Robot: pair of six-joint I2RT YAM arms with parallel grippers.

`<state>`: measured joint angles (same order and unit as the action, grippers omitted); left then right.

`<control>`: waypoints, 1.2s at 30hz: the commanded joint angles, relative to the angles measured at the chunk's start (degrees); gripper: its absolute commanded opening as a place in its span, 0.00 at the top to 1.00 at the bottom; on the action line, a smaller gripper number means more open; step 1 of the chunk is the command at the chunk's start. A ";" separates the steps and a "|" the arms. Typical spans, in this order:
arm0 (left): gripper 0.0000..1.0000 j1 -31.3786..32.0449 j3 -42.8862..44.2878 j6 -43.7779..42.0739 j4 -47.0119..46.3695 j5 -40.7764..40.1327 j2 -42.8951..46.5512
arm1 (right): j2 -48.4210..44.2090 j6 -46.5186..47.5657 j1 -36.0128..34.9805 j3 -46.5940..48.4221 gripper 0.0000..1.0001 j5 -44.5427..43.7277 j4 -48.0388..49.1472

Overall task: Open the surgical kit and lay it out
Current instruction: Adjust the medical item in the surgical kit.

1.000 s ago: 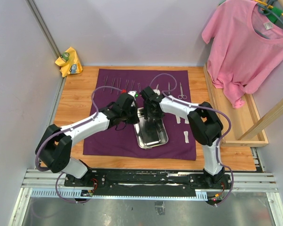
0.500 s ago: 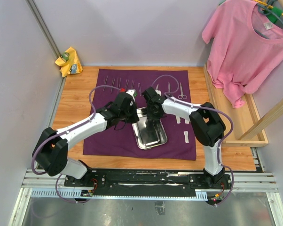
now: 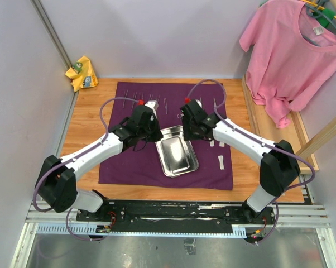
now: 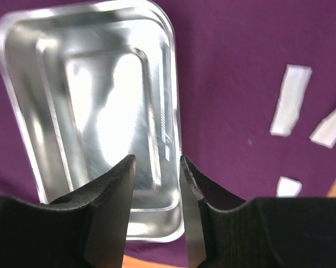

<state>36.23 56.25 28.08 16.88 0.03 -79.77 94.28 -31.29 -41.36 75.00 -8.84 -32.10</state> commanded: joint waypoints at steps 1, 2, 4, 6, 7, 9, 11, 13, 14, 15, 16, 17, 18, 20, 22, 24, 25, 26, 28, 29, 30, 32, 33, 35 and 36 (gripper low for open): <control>1.00 -0.96 0.90 -0.88 0.35 -0.08 1.88 | -0.73 1.42 -1.54 -6.39 0.61 -4.22 -10.04; 1.00 -1.06 0.48 -0.79 -0.03 0.03 2.04 | -1.06 1.21 -1.67 -7.72 0.61 -4.67 -9.76; 1.00 -1.32 -0.26 -0.59 -0.63 0.66 1.94 | -0.82 1.33 -1.62 -9.10 0.61 -4.96 -8.72; 1.00 -1.34 -0.77 -0.65 -0.73 1.15 1.50 | 0.05 1.99 -1.62 -9.35 0.61 -4.92 -7.10; 1.00 -1.41 -0.97 -0.65 -0.61 1.24 1.38 | 0.82 2.31 -1.65 -8.93 0.61 -4.91 -6.57; 1.00 -1.49 -1.70 -0.74 -0.49 1.02 1.49 | 2.67 3.44 -1.66 -7.82 0.61 -4.47 -5.57; 1.00 -1.75 -2.43 -0.74 -0.36 1.10 1.75 | 4.39 3.83 -1.69 -6.59 0.61 -4.48 -5.46; 1.00 -1.98 -3.36 -0.66 -0.69 0.96 2.29 | 5.50 3.95 -1.66 -6.13 0.61 -4.23 -5.00; 1.00 -2.15 -3.56 -0.65 -0.63 1.04 2.41 | 6.03 3.94 -1.69 -5.69 0.61 -3.92 -5.15; 1.00 -2.27 -3.72 -0.65 -0.63 1.06 2.54 | 6.30 3.95 -1.75 -5.36 0.61 -3.64 -5.25; 1.00 -2.41 -3.91 -0.59 -0.67 1.06 2.73 | 6.54 3.91 -1.91 -5.29 0.61 -3.41 -5.25; 1.00 -2.51 -4.07 -0.57 -0.75 1.07 2.91 | 6.92 3.95 -1.88 -5.30 0.61 -2.96 -5.12; 1.00 -2.68 -4.20 -0.61 -0.79 1.14 3.02 | 7.68 3.95 -1.89 -5.15 0.61 -2.49 -5.59; 1.00 -2.95 -4.37 -0.57 -0.80 1.30 3.27 | 9.64 3.87 -1.89 -4.01 0.71 -1.16 -7.44; 1.00 -3.21 -4.55 -0.60 -0.80 1.52 3.66 | 10.64 3.72 -1.89 -3.13 0.94 0.23 -9.55; 1.00 -3.63 -4.68 -0.57 -0.68 1.84 4.26 | 10.57 3.87 -1.76 -1.16 0.99 1.33 -13.31; 1.00 -3.92 -4.66 -0.64 -0.40 2.08 4.60 | 10.31 4.32 -1.68 0.21 0.99 1.88 -15.83; 1.00 -4.15 -4.66 -0.65 -0.25 2.27 5.00 | 9.98 4.61 -1.37 2.25 0.99 2.13 -19.00; 1.00 -4.68 -4.26 -0.65 0.41 3.07 5.84 | 9.77 6.22 -0.69 8.03 0.99 1.33 -27.36; 1.00 -4.82 -4.19 -0.49 0.46 3.21 6.66 | 9.95 6.75 -0.88 12.75 0.99 -2.64 -32.75; 1.00 -4.85 -4.40 -0.29 0.09 3.28 7.42 | 10.15 6.98 -1.50 17.31 0.99 -7.45 -37.44; 1.00 -4.94 -5.32 0.31 -0.87 3.98 8.47 | 10.75 6.79 -2.54 24.80 0.99 -14.03 -43.57; 1.00 -4.94 -5.82 0.58 -1.23 4.37 8.60 | 10.97 6.16 -3.25 26.85 0.99 -15.85 -44.95; 1.00 -4.94 -6.50 0.75 -1.26 5.07 8.73 | 11.50 3.79 -5.19 26.89 0.99 -20.13 -45.24; 1.00 -4.94 -6.70 0.75 -1.24 5.23 8.91 | 11.97 2.90 -6.11 25.93 0.99 -20.47 -44.84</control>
<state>31.62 51.22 28.53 16.51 3.20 -71.90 105.60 -25.50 -43.62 99.66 -18.87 -66.83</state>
